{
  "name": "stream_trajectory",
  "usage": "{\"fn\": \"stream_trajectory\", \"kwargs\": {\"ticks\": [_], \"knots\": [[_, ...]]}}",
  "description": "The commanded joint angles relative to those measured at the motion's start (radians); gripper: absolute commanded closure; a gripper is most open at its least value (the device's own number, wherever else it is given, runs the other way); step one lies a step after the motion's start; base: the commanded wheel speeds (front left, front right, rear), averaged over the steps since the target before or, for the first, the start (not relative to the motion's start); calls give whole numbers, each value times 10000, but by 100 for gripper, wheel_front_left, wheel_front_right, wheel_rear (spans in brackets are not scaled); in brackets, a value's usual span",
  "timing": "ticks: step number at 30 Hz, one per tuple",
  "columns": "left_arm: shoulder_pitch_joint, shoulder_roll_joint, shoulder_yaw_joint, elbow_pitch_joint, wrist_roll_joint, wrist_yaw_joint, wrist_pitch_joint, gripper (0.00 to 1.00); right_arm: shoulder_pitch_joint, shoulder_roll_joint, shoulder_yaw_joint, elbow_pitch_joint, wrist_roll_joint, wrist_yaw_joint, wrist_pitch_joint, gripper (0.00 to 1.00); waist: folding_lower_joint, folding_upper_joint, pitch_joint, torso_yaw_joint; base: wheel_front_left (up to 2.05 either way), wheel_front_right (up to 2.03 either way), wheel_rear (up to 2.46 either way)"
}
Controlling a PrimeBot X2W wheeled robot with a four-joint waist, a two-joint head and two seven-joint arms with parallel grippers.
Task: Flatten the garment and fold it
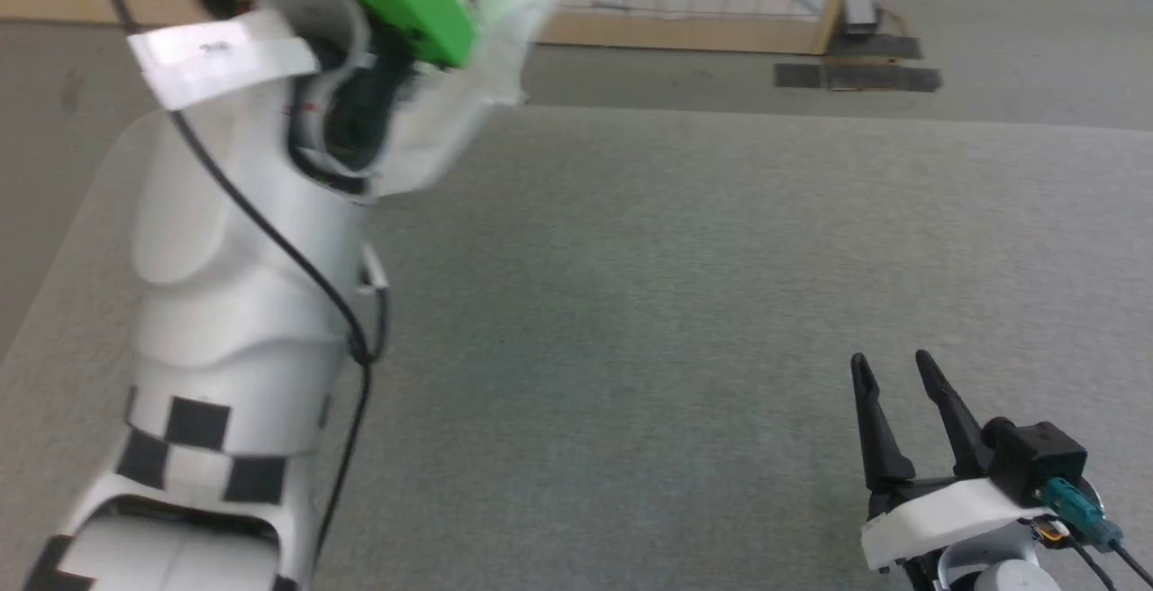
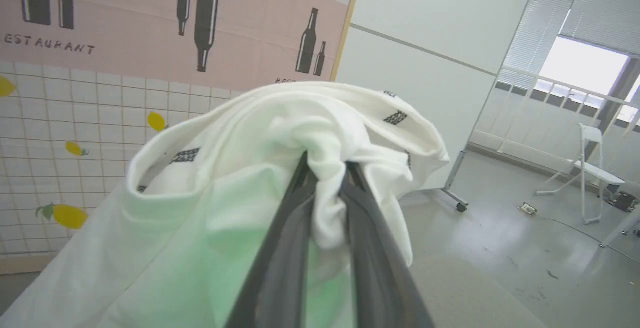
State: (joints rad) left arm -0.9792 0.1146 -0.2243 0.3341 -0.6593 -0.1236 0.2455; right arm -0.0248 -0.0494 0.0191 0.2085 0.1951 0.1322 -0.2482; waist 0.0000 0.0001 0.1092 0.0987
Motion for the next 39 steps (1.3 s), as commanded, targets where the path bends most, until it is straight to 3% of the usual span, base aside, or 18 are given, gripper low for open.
{"fn": "stream_trajectory", "kwargs": {"ticks": [1,8,16,20,21,22,28,31,35,39], "knots": [[211,-153,-337,-287,-452,-67,155,100,-13,-8,-105,39,61,-15,-101,0,0,-1,-479,-866,0,0,0],[2371,-249,-2375,-661,-1176,-69,1257,100,176,-8,-457,111,-39,-15,-129,0,0,-1,-445,-1380,0,0,0],[4865,410,-4680,899,-545,101,3482,100,441,-8,-524,-23,-54,-15,-133,0,0,-1,-404,-1524,0,0,0],[5687,585,-5045,1225,-813,298,4472,100,531,-8,-540,-22,-19,-15,-134,0,0,-1,-454,-1427,0,0,0],[5856,553,-4877,1132,-1073,369,4493,59,544,-8,-537,-22,-8,-15,-134,0,0,-1,-478,-1376,0,0,0],[5960,527,-4693,1008,-1298,431,4467,0,554,-8,-543,-23,-3,-15,-134,0,0,-1,-503,-1327,0,0,0],[6307,475,-2578,-624,-3113,950,3686,0,577,-8,-566,-28,22,-15,-134,0,0,-1,-658,-975,0,0,0],[6384,807,-1355,-1653,-3257,1169,2466,0,519,-8,-548,2,75,-15,-135,0,0,-1,-705,-839,0,0,0],[6673,1534,-271,-2275,-1911,1415,-92,0,388,-8,-491,48,118,-15,-134,0,0,-1,-727,-712,0,0,0],[7248,1996,26,-2222,-44,1579,-2985,0,330,-8,-348,120,194,-15,192,0,0,-1,-757,-620,0,0,0]]}}
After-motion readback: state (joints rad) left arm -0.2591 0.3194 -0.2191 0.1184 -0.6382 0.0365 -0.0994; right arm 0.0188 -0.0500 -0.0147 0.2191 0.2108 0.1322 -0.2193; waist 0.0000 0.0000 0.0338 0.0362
